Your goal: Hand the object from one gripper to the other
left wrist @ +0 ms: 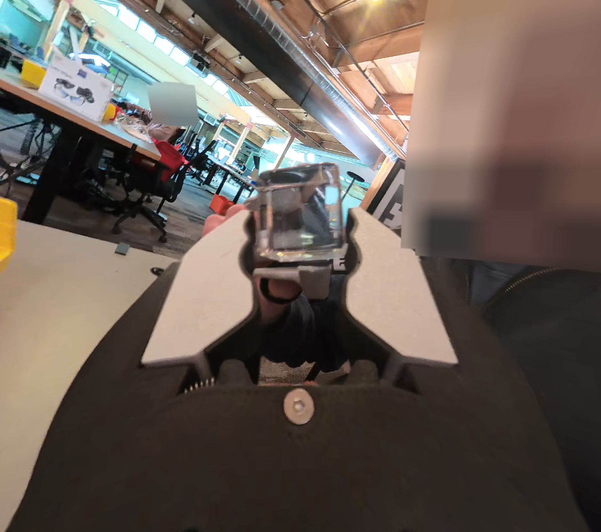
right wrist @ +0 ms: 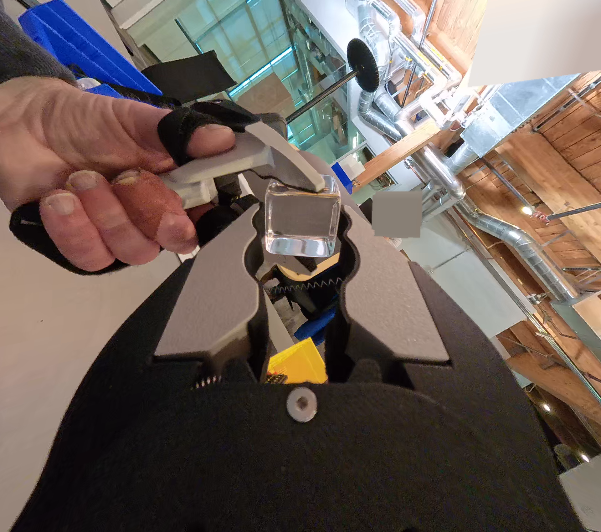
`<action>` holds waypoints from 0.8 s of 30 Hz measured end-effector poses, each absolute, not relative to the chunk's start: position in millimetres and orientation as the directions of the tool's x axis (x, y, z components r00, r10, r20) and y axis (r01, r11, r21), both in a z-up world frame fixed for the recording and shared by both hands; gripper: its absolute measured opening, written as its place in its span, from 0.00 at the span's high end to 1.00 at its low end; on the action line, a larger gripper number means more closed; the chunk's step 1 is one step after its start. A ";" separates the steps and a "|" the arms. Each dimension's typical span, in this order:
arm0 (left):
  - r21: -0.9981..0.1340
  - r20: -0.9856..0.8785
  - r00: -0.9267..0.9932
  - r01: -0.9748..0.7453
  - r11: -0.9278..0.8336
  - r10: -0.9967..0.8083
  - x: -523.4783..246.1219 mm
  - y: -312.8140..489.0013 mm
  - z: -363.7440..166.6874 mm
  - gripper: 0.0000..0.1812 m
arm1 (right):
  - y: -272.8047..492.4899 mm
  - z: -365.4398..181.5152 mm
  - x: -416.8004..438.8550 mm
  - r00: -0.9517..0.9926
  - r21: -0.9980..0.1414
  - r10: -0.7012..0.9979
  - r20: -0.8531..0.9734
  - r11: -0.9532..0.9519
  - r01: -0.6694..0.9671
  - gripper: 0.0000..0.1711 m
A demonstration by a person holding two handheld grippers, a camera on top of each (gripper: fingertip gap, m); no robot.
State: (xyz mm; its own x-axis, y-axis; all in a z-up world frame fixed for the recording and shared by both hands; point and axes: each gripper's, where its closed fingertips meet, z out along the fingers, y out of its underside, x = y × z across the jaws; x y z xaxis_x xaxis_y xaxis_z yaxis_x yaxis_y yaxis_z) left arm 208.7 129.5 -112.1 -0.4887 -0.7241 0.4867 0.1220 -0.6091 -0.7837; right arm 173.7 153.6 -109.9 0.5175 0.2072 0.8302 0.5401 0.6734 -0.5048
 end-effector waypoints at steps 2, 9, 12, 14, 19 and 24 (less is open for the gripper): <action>-0.806 0.462 -0.471 0.129 -0.577 -0.752 208.5 128.3 -110.9 0.73 | 153.8 -109.7 173.7 0.528 -0.511 0.208 0.823 0.676 0.531 0.76; -0.924 0.349 -0.288 0.050 -0.378 -0.892 200.4 142.8 -122.5 0.74 | 144.2 -127.2 173.1 0.434 -0.640 0.477 0.764 0.643 0.420 0.69; -0.981 0.183 -0.203 -0.096 -0.167 -0.962 196.3 144.7 -133.6 0.74 | 143.9 -124.2 184.9 0.430 -0.804 0.680 0.594 0.527 0.276 0.70; -0.982 0.055 -0.171 -0.186 -0.023 -0.984 195.0 144.2 -140.9 0.73 | 144.8 -123.1 187.8 0.393 -0.886 0.794 0.464 0.420 0.198 0.68; -0.943 -0.102 -0.144 -0.301 0.141 -0.984 190.9 147.9 -145.8 0.74 | 136.9 -114.6 186.3 0.248 -0.972 0.939 0.237 0.229 0.063 0.72; -0.852 -0.232 -0.152 -0.445 0.276 -0.961 192.9 147.0 -164.3 0.74 | 144.4 -129.5 180.0 0.215 -0.974 0.961 0.176 0.138 0.179 0.73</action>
